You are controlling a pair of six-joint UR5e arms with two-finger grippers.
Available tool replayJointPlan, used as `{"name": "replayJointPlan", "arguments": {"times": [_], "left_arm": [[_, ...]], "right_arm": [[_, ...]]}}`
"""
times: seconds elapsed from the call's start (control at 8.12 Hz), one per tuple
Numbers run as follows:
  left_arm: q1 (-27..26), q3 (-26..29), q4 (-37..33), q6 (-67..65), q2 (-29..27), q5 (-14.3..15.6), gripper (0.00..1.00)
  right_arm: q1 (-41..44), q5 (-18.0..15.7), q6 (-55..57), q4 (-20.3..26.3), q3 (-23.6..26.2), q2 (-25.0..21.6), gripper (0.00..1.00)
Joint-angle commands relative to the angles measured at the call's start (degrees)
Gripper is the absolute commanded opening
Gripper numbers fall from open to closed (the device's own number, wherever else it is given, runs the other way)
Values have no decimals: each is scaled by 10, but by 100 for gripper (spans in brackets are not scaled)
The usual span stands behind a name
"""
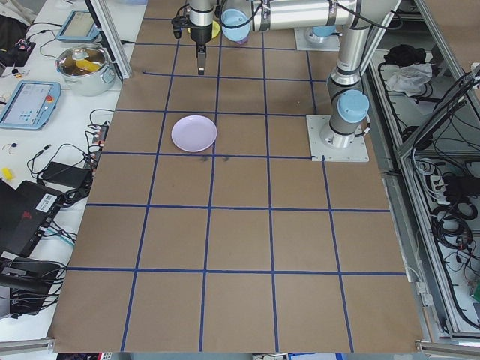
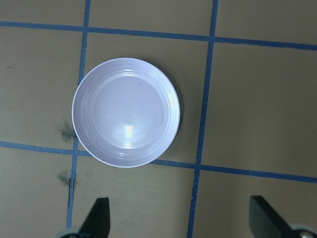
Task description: Sort blocks by color into plates
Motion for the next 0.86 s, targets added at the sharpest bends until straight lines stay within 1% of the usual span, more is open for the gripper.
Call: {"name": "replayJointPlan", "arguments": {"times": [0.0, 0.12, 0.25, 0.37, 0.49, 0.62, 0.74], "left_arm": [[0, -2, 5, -6, 0, -1, 100], [0, -2, 5, -6, -1, -1, 100], [0, -2, 5, -6, -1, -1, 100], [0, -1, 5, -7, -2, 0, 100], [0, -3, 5, -9, -3, -1, 100], [0, -2, 5, -10, -3, -1, 100], [0, -3, 5, -10, -4, -1, 100]], "right_arm": [[29, 6, -7, 17, -48, -14, 33], [80, 7, -14, 23, -74, -12, 33], [131, 29, -14, 22, -91, -12, 33], [178, 65, -13, 16, -98, -11, 33], [218, 94, -18, 2, -103, 2, 32], [258, 110, -24, -42, -119, 22, 32], [298, 120, -16, -60, -156, 60, 33]]}}
